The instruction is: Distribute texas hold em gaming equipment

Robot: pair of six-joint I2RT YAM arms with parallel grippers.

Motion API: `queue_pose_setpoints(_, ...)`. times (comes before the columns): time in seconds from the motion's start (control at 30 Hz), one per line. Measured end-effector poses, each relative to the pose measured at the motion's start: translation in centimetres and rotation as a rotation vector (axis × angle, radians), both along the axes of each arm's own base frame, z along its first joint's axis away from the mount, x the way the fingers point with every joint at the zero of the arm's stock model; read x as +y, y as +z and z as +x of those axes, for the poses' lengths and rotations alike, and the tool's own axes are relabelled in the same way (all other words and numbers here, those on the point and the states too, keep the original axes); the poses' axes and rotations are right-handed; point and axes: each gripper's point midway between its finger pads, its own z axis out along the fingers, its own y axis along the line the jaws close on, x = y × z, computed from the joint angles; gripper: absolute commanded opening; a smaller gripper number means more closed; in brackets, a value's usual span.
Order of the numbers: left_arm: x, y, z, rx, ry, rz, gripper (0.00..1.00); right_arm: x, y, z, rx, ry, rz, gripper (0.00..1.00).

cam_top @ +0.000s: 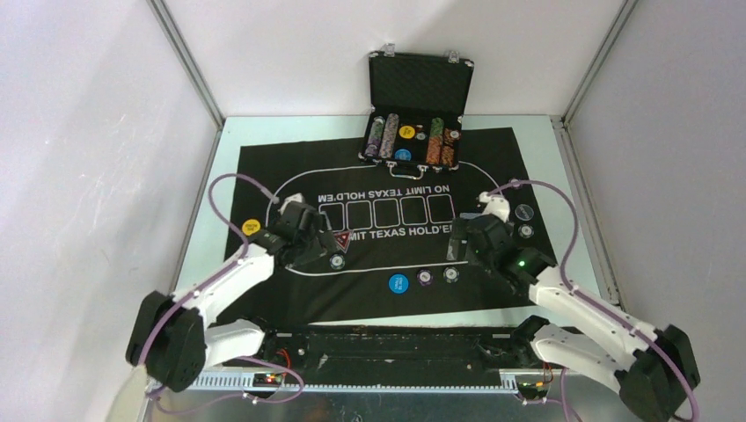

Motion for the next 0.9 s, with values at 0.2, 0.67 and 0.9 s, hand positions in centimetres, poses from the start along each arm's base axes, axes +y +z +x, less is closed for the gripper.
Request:
queue_pose_setpoints(0.2, -3.8, -0.9, 0.2, 0.078, -0.157, 0.011, 1.00, -2.7, 3.0, 2.1, -0.123, -0.077, 0.092, 1.00)
queue_pose_setpoints(0.67, -5.3, -4.2, -1.3, 0.276, -0.290, 0.171, 0.71, -4.6, -1.0, 2.1, -0.088, -0.117, 0.283, 1.00)
queue_pose_setpoints(0.9, -5.1, -4.9, -1.5, 0.315, -0.310, 0.228, 0.57, -4.0, -0.7, 2.3, -0.098, -0.095, 0.318, 1.00)
